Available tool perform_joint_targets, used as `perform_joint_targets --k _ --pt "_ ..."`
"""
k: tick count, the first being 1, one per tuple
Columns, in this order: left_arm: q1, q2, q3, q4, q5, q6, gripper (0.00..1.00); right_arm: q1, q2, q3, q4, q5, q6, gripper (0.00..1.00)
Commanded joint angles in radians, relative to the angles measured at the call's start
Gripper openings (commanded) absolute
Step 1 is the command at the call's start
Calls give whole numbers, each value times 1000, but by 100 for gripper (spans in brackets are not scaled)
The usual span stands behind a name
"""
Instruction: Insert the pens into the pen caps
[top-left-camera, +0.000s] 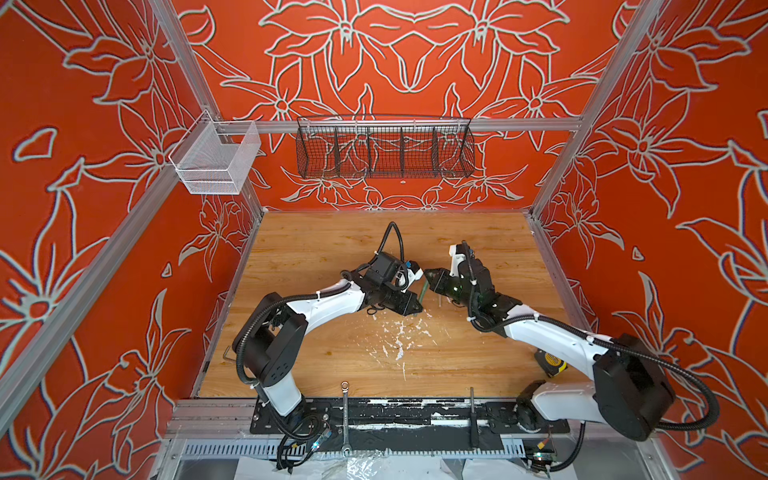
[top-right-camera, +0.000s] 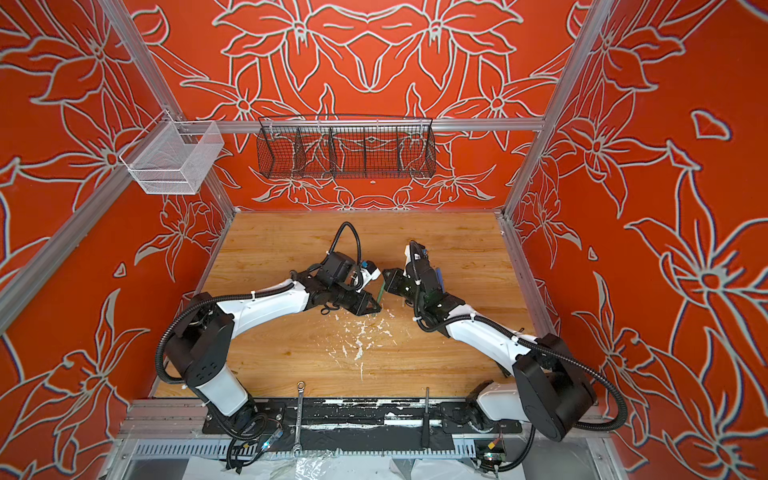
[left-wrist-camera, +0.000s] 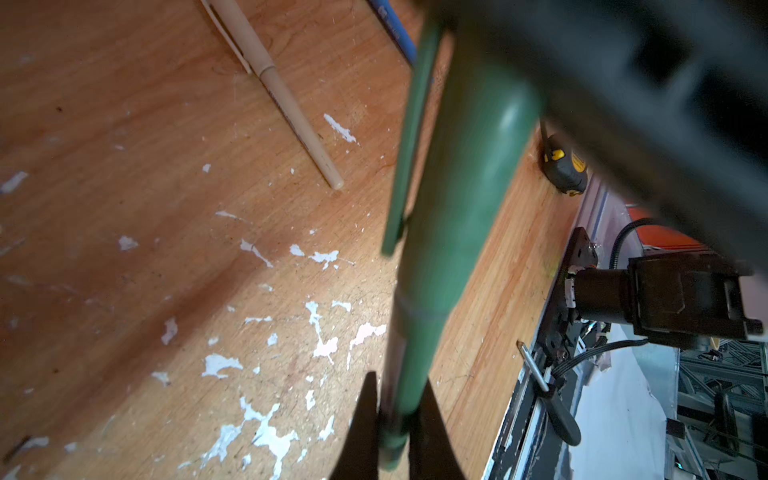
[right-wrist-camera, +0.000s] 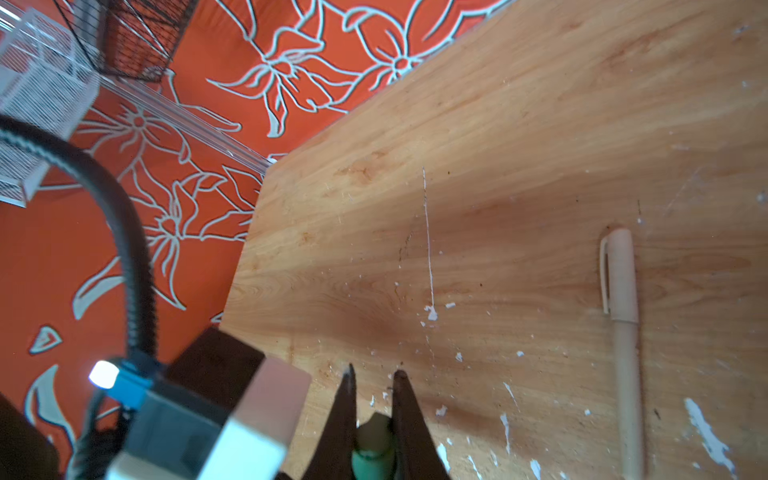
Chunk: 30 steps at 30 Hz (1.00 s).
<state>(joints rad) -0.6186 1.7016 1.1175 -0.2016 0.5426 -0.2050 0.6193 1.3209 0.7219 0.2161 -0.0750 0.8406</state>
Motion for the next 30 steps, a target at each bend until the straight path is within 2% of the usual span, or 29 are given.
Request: perform_joint_targets --k 1,5,7,11,16,18,23,26,30 --pt "124 13 140 354 -204 -89 0 137 22 -41 -342 -233 38 0" --pt "137 31 184 320 -182 -74 0 150 27 -31 -415 -208 30 0" --pt "137 26 179 330 -131 -80 0 142 13 -30 -434 -175 36 0" --pt "126 -36 95 358 -31 -123 0 60 -14 -33 -370 -168 37 0" --pt "79 -122 6 261 -1 -106 0 -26 21 4 -318 -219 9 0" --pt "61 -135 -15 224 17 -102 9 -50 45 14 -292 -241 3 0" --pt "34 -175 -104 196 -14 -111 50 -111 119 46 -249 -285 -19 0" --pt "33 -187 -126 160 -35 -109 58 -127 167 73 -229 -305 -25 0" --pt "8 -199 -158 105 -51 -77 61 -150 215 85 -162 -374 5 0"
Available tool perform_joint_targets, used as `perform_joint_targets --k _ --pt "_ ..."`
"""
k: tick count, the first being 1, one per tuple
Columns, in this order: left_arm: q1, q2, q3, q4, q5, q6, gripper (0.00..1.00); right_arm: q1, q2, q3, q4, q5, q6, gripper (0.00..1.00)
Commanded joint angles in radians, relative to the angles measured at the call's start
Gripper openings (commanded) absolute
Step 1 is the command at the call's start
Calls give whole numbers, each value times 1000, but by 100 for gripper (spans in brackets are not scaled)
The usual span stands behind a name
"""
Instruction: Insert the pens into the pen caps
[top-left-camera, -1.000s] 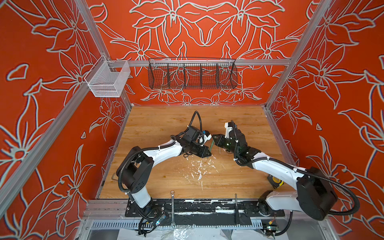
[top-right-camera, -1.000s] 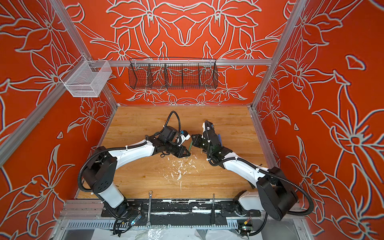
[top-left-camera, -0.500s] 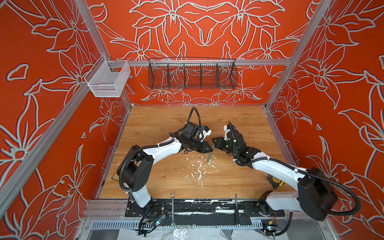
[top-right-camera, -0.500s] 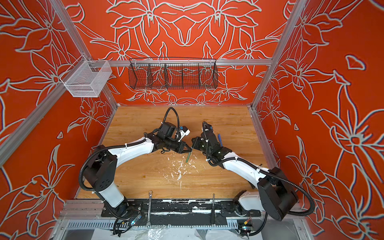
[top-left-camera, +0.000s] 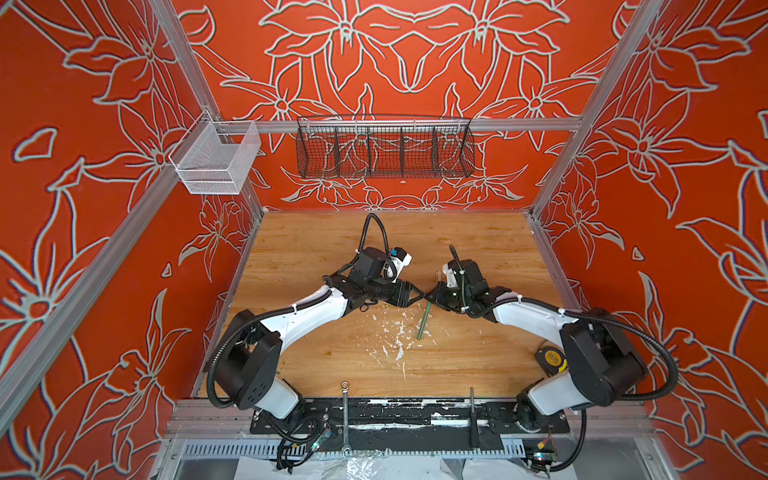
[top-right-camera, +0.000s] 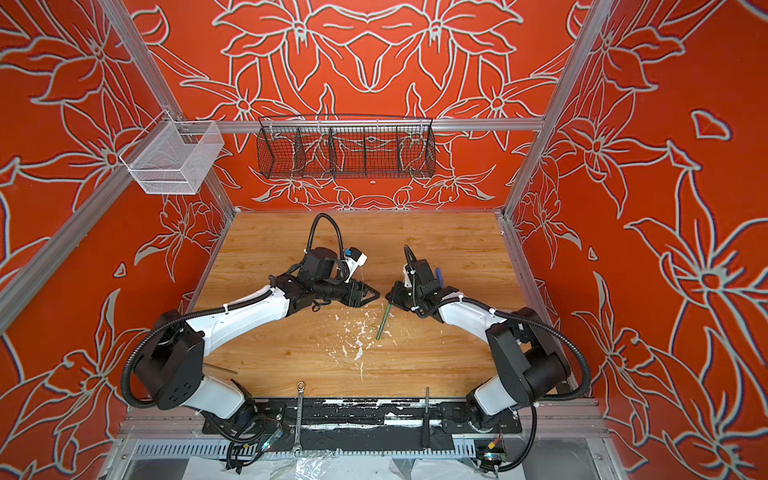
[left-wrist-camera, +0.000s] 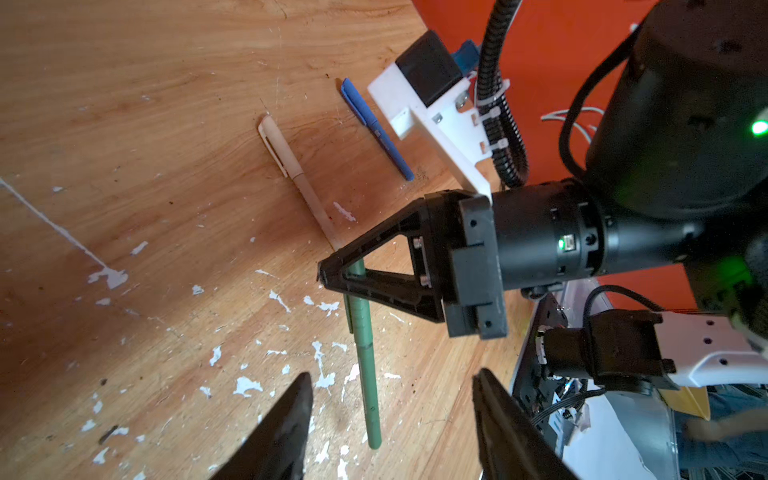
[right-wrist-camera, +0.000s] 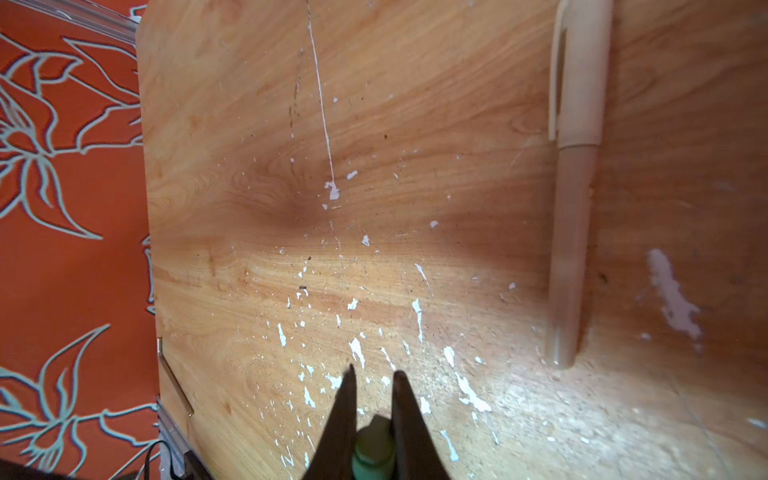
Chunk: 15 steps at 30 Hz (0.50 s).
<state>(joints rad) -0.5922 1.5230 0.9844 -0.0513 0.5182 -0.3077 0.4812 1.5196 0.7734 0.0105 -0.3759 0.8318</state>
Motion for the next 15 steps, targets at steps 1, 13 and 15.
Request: perform_joint_targets --k 1,13,15 --pt "-29 -20 -40 -54 -31 30 61 -17 21 34 60 -83 22 0" --pt "-117 47 -173 51 -20 -15 56 -27 -45 63 45 -117 26 0" --pt "-125 48 -175 64 -23 -29 54 -28 -56 63 39 -117 25 0"
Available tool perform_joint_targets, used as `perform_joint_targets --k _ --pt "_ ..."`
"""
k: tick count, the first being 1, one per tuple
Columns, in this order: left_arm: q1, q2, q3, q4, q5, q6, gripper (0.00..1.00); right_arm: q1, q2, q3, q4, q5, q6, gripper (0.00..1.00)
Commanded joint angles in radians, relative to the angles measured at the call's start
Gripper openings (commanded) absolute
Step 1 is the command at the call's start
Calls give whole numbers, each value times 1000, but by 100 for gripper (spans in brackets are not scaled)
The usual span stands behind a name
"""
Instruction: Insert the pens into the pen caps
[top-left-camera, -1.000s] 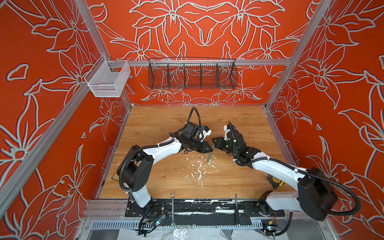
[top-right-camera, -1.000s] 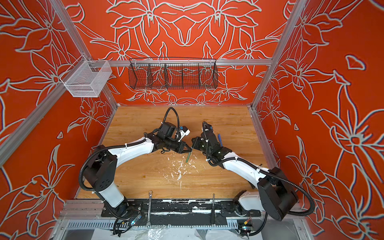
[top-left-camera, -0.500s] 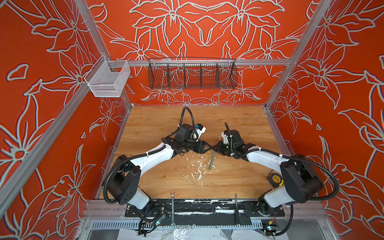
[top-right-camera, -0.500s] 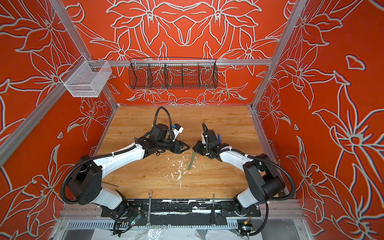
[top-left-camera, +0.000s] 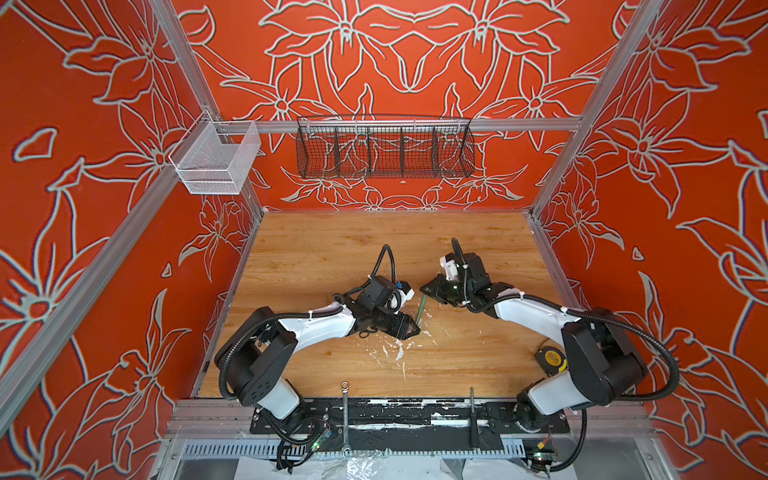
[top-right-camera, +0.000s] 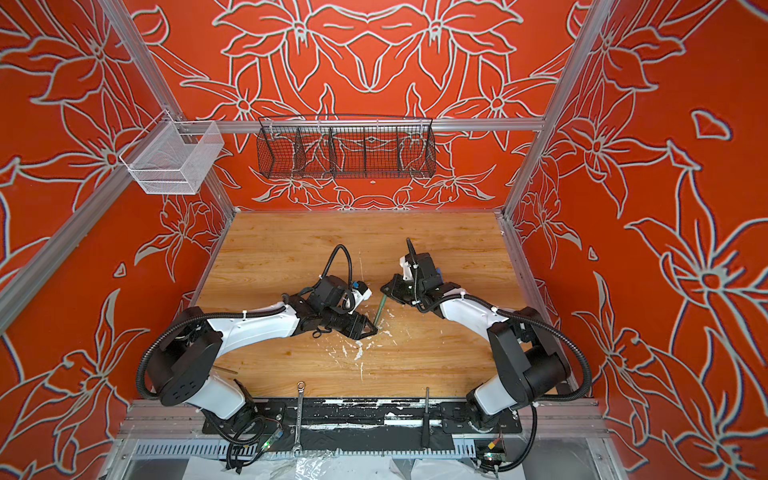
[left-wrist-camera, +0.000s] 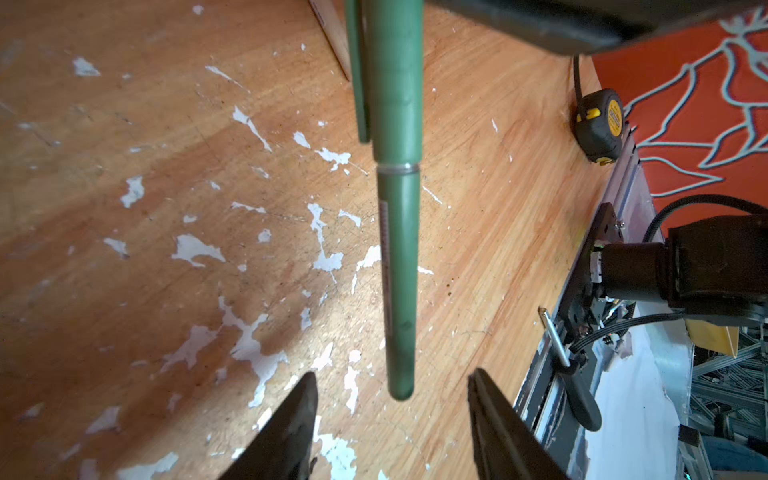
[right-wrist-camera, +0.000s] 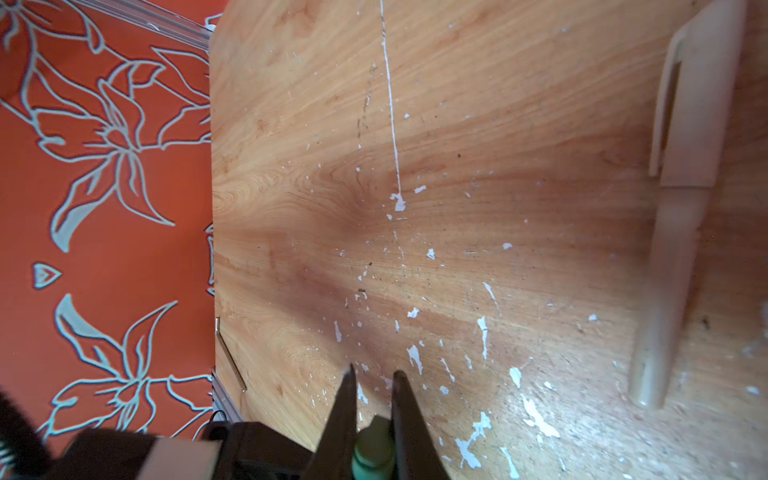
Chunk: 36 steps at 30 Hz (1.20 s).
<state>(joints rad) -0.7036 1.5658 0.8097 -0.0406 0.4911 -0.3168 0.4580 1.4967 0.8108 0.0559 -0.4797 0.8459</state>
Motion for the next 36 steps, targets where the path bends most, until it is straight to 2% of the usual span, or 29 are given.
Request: perform_joint_targets --k 1,4,7,12,16,22,28,32,36 --pt "-14 4 -3 66 10 -27 50 -4 -37 24 -8 -13 10 0" --pt "-20 3 -10 97 14 -44 39 -4 -43 18 -6 -16 11 0" --pt "-20 5 -6 99 8 -57 22 -5 -51 12 -8 -9 9 0" --pt "-22 19 1 101 2 -77 0 -4 -60 9 -13 3 6 0" --pt "-22 38 32 67 -28 -100 0 -4 -75 2 -11 14 5 0" --pt "-14 63 109 29 -155 -90 0 0 -112 -24 -49 21 -13 0" --pt "76 156 244 91 -115 -66 0 79 -135 -60 -139 133 -41 0" --pt "131 231 314 168 -70 -85 0 140 -133 -104 -125 187 -1 0" --pt "144 262 394 144 -111 -54 0 167 -131 -154 -78 196 51 0"
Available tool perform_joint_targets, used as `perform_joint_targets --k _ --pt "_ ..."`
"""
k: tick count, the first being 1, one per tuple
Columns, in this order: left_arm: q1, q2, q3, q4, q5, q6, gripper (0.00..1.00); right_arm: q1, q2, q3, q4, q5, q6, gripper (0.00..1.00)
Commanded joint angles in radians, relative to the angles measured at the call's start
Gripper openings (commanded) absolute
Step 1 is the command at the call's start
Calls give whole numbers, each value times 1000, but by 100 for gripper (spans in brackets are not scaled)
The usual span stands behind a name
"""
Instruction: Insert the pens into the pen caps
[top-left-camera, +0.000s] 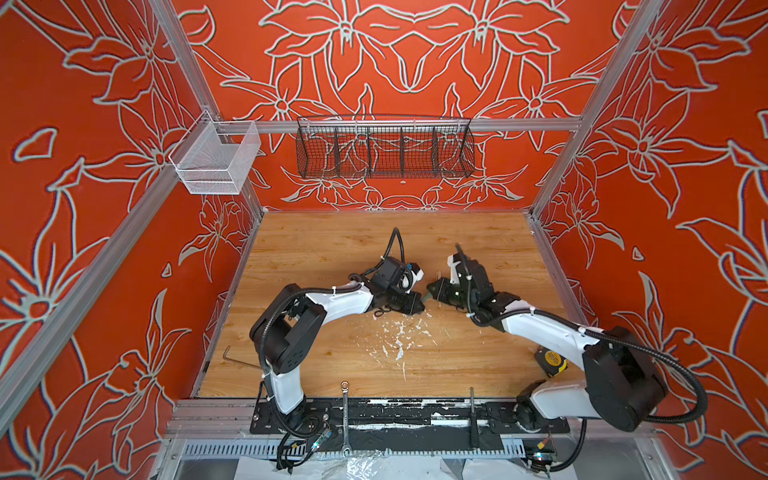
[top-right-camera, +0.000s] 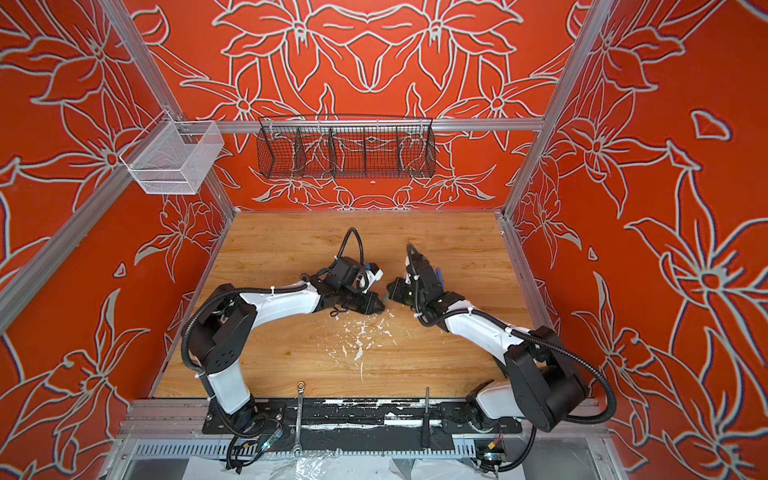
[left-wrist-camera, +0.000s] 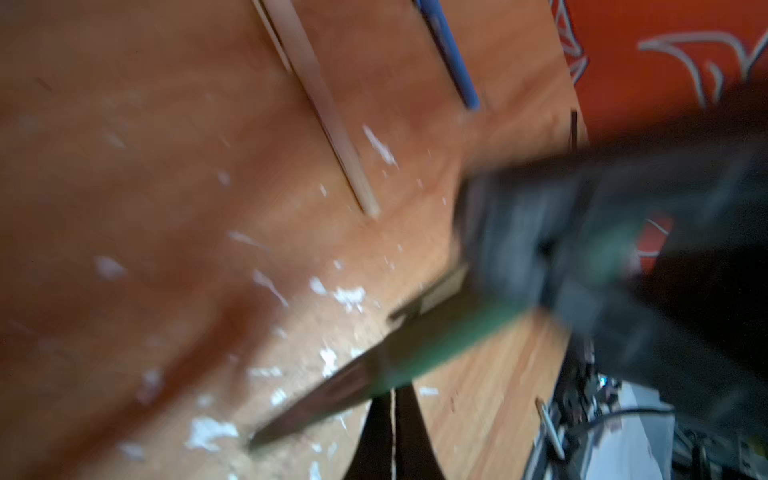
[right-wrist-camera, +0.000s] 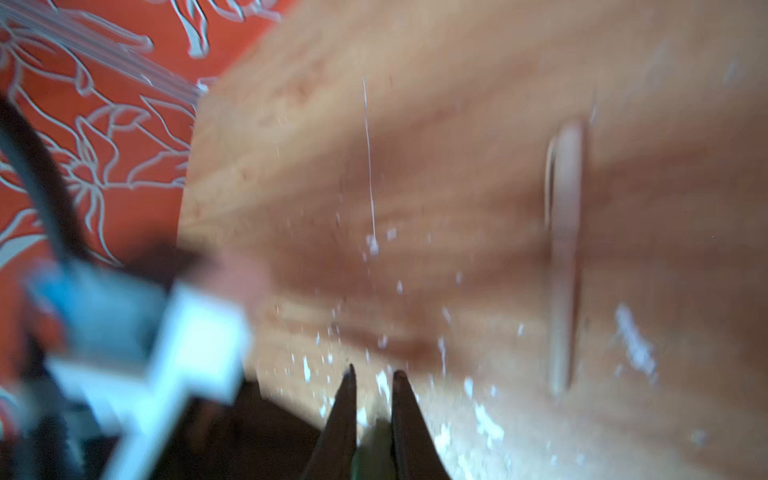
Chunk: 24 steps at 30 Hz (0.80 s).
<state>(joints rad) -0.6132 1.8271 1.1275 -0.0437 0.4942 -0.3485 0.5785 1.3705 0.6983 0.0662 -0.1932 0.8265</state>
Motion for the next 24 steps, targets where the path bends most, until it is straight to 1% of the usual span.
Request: perform_joint_targets --k 1,3,5,7,8,11,13,15,16,18,19,22,24 --pt "55 2 85 154 -119 -12 0 52 1 -45 -89 -93 76 0" --pt "60 7 109 149 -136 -3 0 62 10 -44 -104 -98 77 0" --pt "67 15 143 123 -125 12 0 63 4 -48 -118 -94 82 0" --pt "65 11 159 104 -72 44 0 59 -18 -42 -146 -53 75 0" --pt "60 -2 153 101 -63 50 0 53 -29 -39 -151 -39 70 0" --pt "51 -73 98 90 -12 68 0 21 -53 -25 -157 -42 59 0" --pt "49 -137 41 72 24 98 0 -8 -55 -20 -146 -71 53 0" --pt "47 -186 -14 23 30 147 0 -44 -54 -9 -139 -115 41 0" --pt "47 -206 -41 -17 29 184 13 -67 -54 -1 -134 -148 35 0" --pt "47 -234 -89 -86 15 238 32 -112 -62 22 -140 -222 12 0" --pt "46 -253 -112 -111 12 258 40 -133 -69 45 -160 -254 -9 0" --pt "42 -320 -172 -123 36 289 47 -177 -66 161 -326 -353 -123 0" --pt "31 -370 -203 -112 41 312 54 -191 -62 240 -443 -382 -198 0"
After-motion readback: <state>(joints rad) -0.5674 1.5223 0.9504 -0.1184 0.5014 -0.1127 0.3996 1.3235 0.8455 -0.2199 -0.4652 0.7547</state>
